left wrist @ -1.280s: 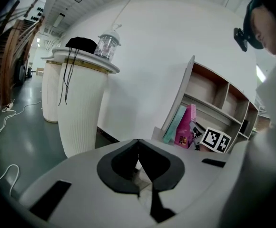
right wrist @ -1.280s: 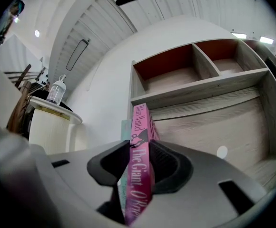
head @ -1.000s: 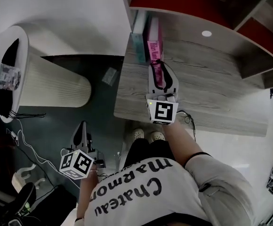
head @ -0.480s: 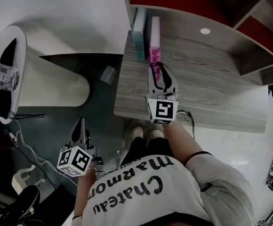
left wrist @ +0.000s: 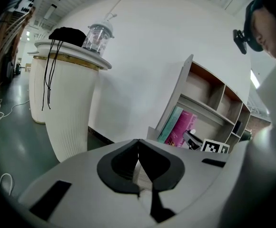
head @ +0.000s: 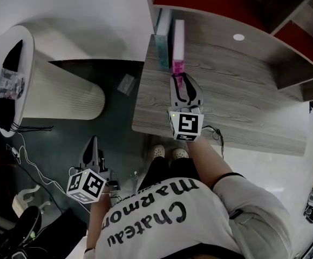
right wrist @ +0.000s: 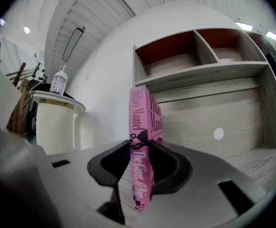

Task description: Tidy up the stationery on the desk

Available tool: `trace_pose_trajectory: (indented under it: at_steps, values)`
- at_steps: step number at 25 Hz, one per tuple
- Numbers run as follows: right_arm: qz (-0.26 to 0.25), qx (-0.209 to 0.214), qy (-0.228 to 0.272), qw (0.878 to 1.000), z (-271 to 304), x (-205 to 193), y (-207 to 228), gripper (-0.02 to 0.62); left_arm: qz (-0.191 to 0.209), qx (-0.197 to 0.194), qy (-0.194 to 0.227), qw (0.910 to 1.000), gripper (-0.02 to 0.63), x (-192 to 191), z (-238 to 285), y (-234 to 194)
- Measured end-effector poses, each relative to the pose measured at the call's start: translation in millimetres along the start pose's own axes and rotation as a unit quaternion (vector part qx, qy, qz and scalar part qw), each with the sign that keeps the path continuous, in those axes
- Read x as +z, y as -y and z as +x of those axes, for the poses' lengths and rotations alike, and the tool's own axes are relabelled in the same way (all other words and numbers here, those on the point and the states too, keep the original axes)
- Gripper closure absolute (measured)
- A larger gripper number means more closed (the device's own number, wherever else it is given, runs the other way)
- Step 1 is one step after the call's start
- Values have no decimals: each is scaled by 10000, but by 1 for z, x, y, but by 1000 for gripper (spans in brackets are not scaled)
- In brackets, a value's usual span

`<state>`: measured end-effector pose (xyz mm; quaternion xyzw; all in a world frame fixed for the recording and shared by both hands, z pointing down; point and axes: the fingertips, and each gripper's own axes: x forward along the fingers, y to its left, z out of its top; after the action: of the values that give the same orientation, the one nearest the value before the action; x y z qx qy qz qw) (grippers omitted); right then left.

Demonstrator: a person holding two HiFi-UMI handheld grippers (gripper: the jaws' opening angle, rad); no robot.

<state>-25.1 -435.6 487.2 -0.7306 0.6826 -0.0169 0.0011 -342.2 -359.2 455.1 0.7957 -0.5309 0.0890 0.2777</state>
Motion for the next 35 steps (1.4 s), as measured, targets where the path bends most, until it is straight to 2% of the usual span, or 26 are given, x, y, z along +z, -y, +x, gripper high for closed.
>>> trace_pose_trajectory:
  at_steps: [22,23,25,35]
  values:
    - [-71,274,-252,9993,22,-7,-1,469,-236,179,165,9994,591,-1,-2,3]
    - [-86,295,-252,9992,23,-7,-2,473,-240,193,176,9994,591,0,-2,2]
    - [-124,328,-256,9991,25,-6,-4,518,-256,210,186,9993,591,1,-1,2]
    - [-261,325,-277,9987,32,-6,-2,518,-260,185,172,9993,591,2,3,4]
